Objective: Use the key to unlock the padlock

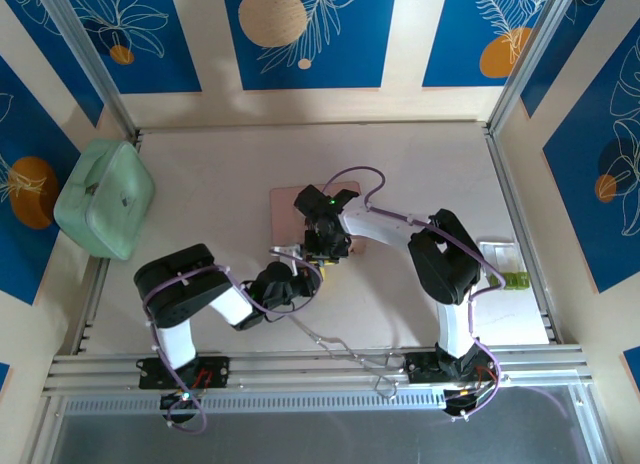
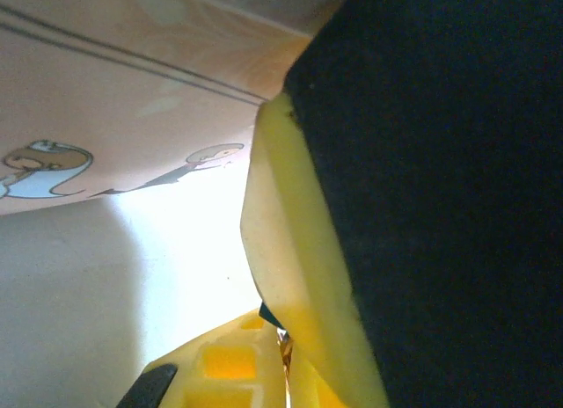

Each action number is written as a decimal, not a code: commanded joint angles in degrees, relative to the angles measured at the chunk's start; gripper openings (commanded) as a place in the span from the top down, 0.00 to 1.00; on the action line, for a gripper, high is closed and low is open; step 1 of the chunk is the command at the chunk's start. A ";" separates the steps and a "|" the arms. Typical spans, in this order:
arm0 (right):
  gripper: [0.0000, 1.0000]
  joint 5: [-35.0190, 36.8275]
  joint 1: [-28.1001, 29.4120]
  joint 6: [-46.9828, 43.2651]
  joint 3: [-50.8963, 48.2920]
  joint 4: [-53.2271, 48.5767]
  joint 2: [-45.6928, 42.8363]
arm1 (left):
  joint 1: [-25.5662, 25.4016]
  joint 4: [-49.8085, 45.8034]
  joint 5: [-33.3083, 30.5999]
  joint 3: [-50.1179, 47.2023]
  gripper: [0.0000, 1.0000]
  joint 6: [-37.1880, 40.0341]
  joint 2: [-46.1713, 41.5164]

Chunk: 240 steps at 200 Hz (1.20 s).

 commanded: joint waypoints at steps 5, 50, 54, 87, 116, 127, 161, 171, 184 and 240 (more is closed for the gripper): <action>0.58 -3.43 -0.60 0.76 -2.12 1.72 -3.28 | 1.08 1.90 2.22 1.11 1.00 -2.07 -1.97; 0.39 -1.69 -1.13 2.17 -7.88 9.09 -10.59 | 1.46 3.72 3.62 1.44 1.00 -4.77 -1.53; 0.38 -2.01 -1.26 2.37 -9.60 11.44 -12.10 | 1.54 3.87 3.71 1.42 1.00 -5.07 -1.53; 0.31 -7.19 -3.68 4.76 -26.84 35.19 -22.74 | 2.23 6.46 4.55 0.77 1.00 -7.17 -1.27; 0.36 -13.71 -5.76 4.34 -37.30 52.88 -26.54 | 2.67 8.98 5.52 0.25 1.00 -8.74 -0.70; 0.38 -15.48 -6.59 4.91 -39.76 57.07 -26.33 | 2.80 10.33 5.74 0.02 1.00 -9.31 -0.34; 0.43 -18.35 -8.03 5.54 -42.89 63.03 -24.38 | 3.16 11.77 7.03 0.06 1.00 -10.00 -0.12; 0.44 -18.70 -8.12 5.59 -43.46 64.33 -24.00 | 3.16 11.59 7.37 0.23 1.00 -9.73 -0.12; 0.44 -18.72 -8.63 5.64 -44.02 65.09 -23.82 | 3.15 10.97 7.64 0.32 1.00 -9.69 -0.37; 0.45 -19.62 -10.89 4.42 -44.58 64.43 -21.99 | 3.50 12.40 8.59 0.40 1.00 -11.32 0.53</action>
